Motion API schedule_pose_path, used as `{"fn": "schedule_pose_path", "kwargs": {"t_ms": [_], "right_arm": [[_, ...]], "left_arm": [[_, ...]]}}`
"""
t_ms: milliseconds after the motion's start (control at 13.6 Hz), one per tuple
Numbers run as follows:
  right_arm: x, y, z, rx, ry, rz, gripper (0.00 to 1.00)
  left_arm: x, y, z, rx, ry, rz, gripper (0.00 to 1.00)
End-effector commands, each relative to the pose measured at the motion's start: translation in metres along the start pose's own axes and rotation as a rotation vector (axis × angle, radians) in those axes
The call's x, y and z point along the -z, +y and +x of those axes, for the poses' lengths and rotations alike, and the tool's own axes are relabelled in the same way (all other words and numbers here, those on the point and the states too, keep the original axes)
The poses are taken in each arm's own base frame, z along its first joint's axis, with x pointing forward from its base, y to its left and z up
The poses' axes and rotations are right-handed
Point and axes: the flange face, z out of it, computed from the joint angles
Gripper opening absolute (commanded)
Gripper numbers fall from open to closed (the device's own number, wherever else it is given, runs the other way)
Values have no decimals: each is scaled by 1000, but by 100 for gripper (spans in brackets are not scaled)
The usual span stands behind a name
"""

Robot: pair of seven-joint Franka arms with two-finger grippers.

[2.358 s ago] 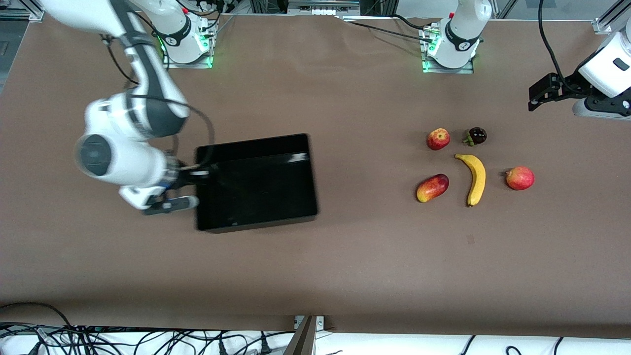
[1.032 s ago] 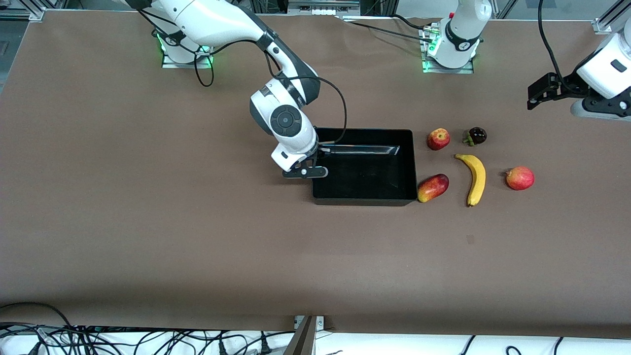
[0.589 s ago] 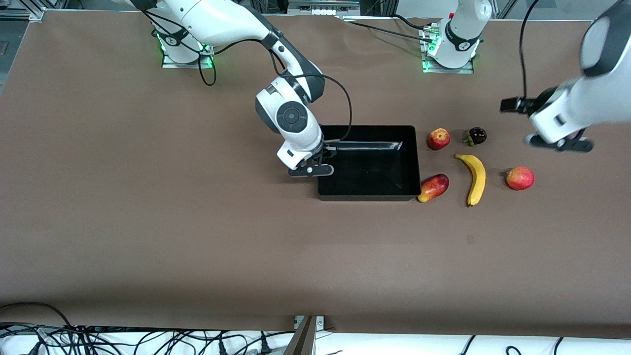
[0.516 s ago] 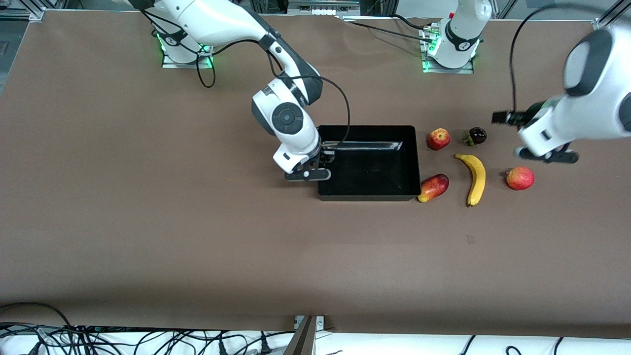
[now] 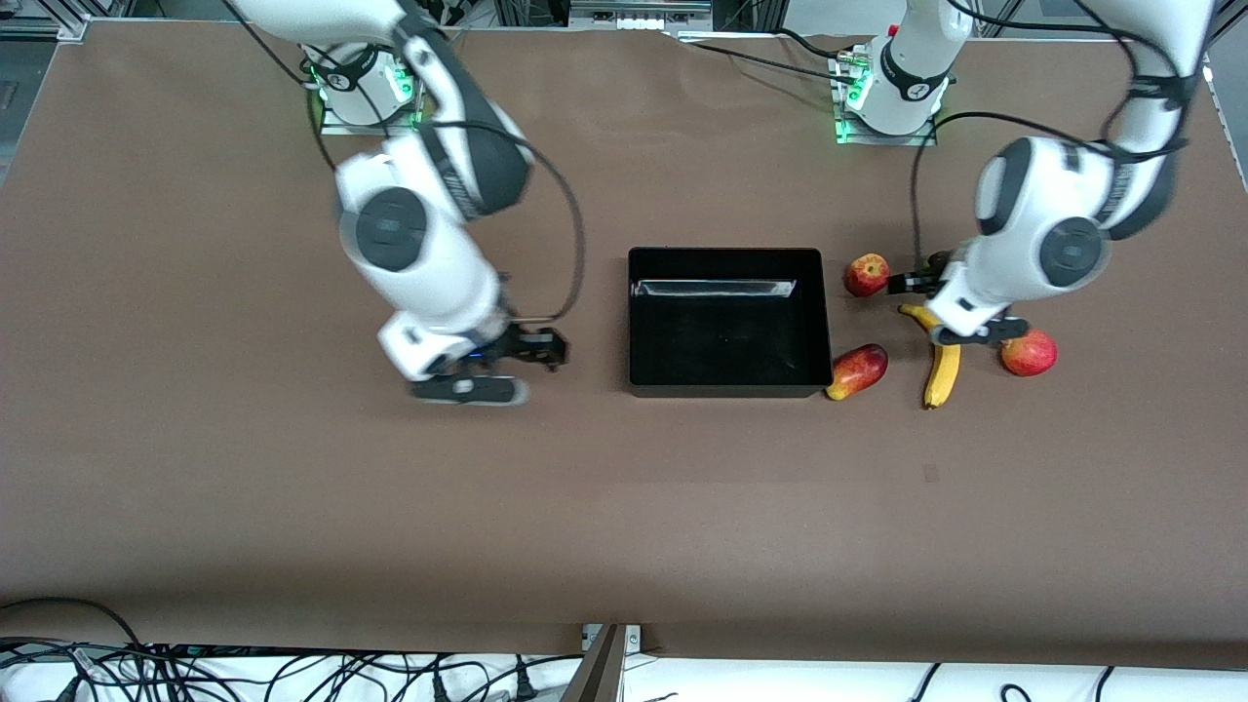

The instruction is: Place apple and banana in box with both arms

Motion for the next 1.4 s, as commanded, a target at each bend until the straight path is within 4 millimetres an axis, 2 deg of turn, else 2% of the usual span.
{"fn": "schedule_pose_path", "kwargs": {"t_ms": [0, 74, 147, 221, 368, 442, 516, 589, 663, 811, 884, 958, 1253, 1326], "right_arm": [[66, 34, -11, -8, -23, -1, 100], [89, 54, -20, 4, -38, -6, 100], [109, 88, -25, 27, -47, 1, 100], [122, 122, -32, 60, -54, 15, 100], [144, 176, -50, 51, -55, 28, 100], [151, 191, -57, 73, -57, 21, 100], [157, 210, -56, 88, -62, 3, 100], [160, 227, -52, 112, -63, -10, 100], [162, 241, -47, 127, -58, -16, 100], [164, 251, -44, 176, -50, -60, 100], [167, 251, -44, 182, -41, -76, 100], [170, 252, -43, 186, -36, -83, 100], [179, 248, -39, 184, -12, -86, 100], [178, 248, -38, 185, -15, -88, 100]], "left_arm": [[-34, 5, -20, 6, 63, -8, 100], [-46, 4, -18, 4, 78, -12, 100], [-61, 6, -17, 11, 78, -18, 100], [-72, 7, -17, 18, 71, -21, 100], [-93, 6, -17, 18, 50, -21, 100], [-98, 7, -19, 16, 44, -19, 85], [-97, 13, -21, 6, 39, -14, 46], [-93, 20, -23, -15, 35, -6, 16], [-90, 22, -22, -15, 16, 2, 11], [-85, 25, -22, -14, 15, 5, 8], [-73, 25, -18, -12, 22, 4, 8], [-50, 26, -13, -17, 1, 17, 9], [76, 52, 20, -65, -66, 45, 9], [92, 61, 26, -67, -76, 32, 10]]}}
